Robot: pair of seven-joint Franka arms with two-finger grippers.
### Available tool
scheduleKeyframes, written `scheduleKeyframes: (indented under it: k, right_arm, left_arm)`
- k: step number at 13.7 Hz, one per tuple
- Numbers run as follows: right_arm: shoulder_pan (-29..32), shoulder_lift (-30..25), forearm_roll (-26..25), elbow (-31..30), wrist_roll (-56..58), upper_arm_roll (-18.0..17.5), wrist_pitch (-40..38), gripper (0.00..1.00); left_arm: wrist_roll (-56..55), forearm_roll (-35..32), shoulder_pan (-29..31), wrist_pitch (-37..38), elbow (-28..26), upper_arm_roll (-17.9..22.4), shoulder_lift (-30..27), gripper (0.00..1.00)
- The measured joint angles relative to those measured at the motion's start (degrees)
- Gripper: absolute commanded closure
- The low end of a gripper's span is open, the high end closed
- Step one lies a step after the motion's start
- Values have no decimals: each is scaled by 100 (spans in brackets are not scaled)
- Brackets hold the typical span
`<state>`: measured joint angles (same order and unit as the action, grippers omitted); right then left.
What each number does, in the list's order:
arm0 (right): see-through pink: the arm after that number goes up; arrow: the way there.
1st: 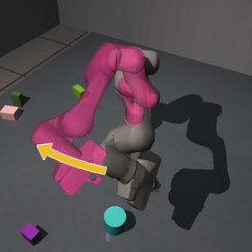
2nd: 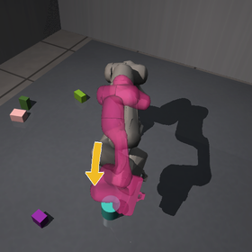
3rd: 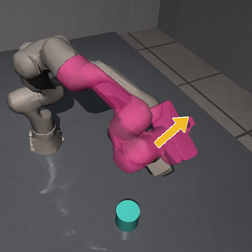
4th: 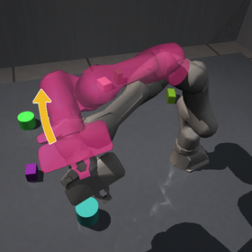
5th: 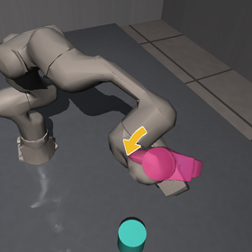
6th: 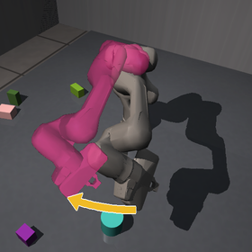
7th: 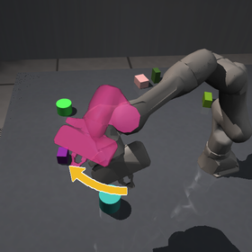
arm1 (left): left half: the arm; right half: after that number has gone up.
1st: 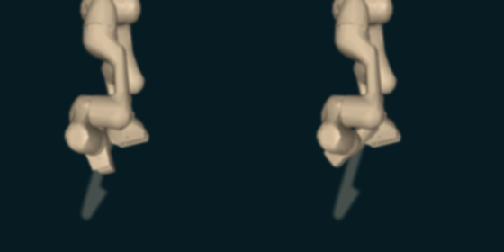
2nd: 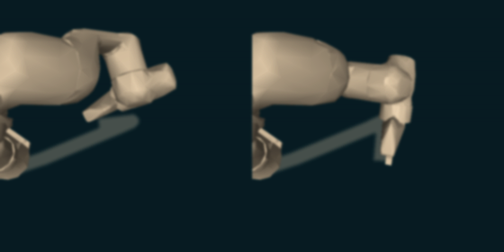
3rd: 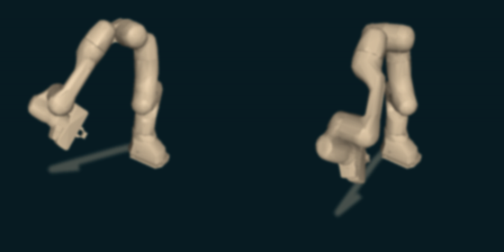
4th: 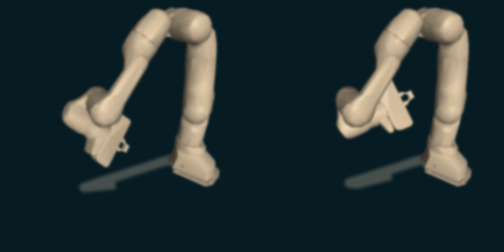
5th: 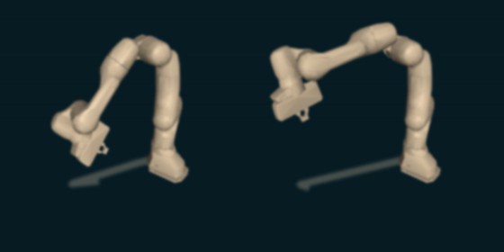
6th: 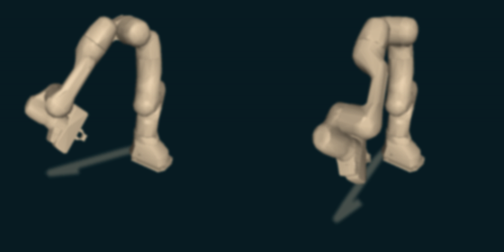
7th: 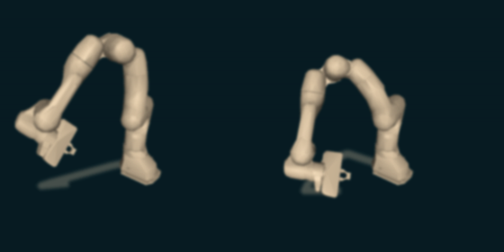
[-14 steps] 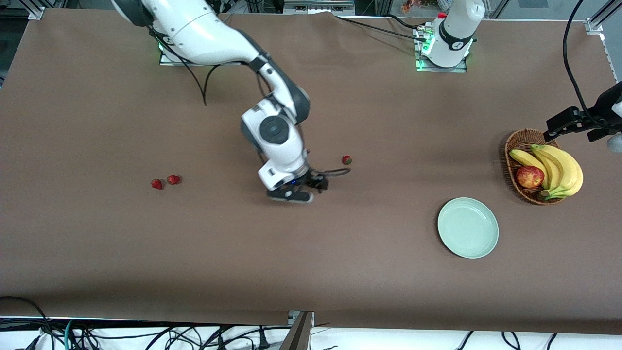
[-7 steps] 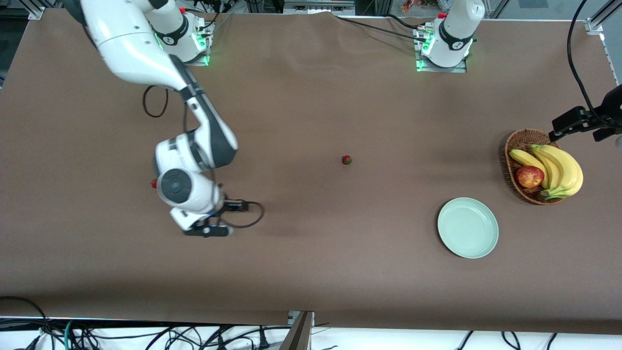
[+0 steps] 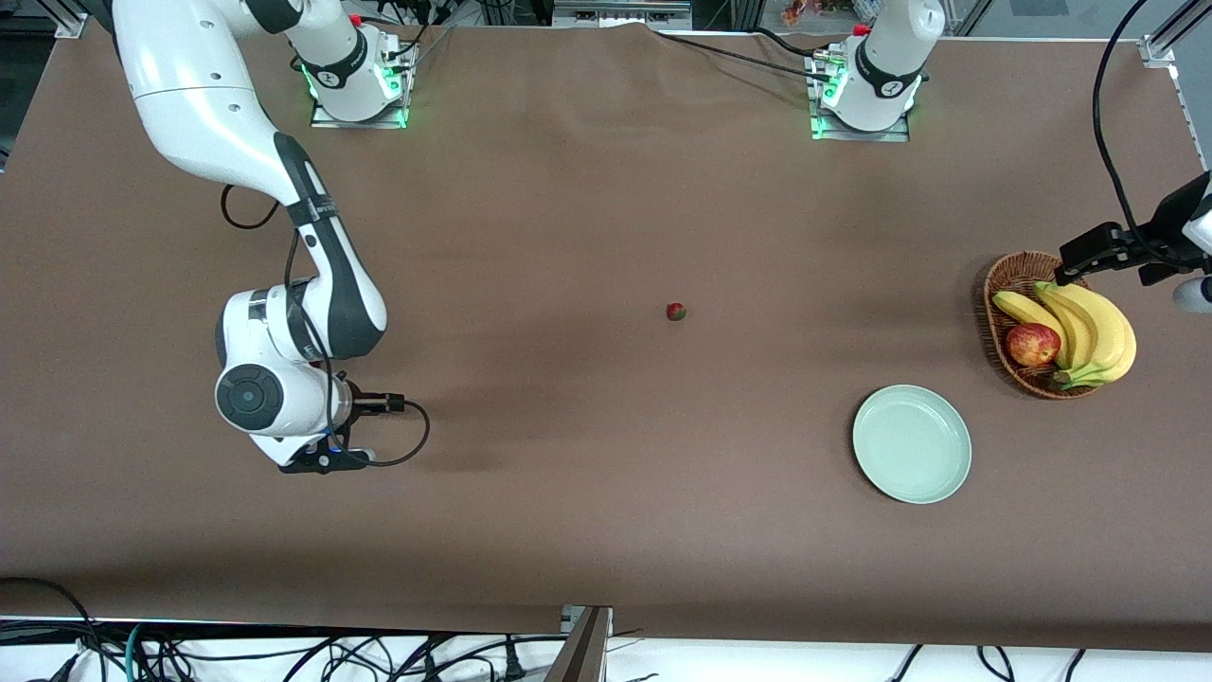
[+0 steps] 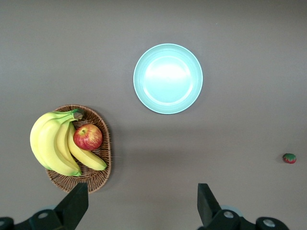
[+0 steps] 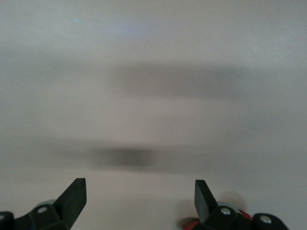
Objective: Collect all strawberries into plate
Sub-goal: 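Move the right gripper back over the two remaining strawberries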
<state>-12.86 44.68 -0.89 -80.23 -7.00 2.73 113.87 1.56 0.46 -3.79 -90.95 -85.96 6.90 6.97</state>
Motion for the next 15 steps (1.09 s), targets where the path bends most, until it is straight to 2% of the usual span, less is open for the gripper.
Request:
scheduleKeyframes:
  k: [3,6,10,15]
  right_arm:
    - [1,-171,0,-453,176,220,-4,0]
    - [-1,-411,0,-942,216,296,46,0]
    - [-3,-815,0,-1880,301,368,678,0]
    - [-6,-1093,0,-2599,303,368,1175,0]
  left_arm:
    - [0,0,5,0,2,-17,24,0]
    - [0,0,12,0,3,-16,25,0]
    - [0,1,5,-10,3,-20,37,0]
    - [0,6,-38,-32,3,-57,122,0]
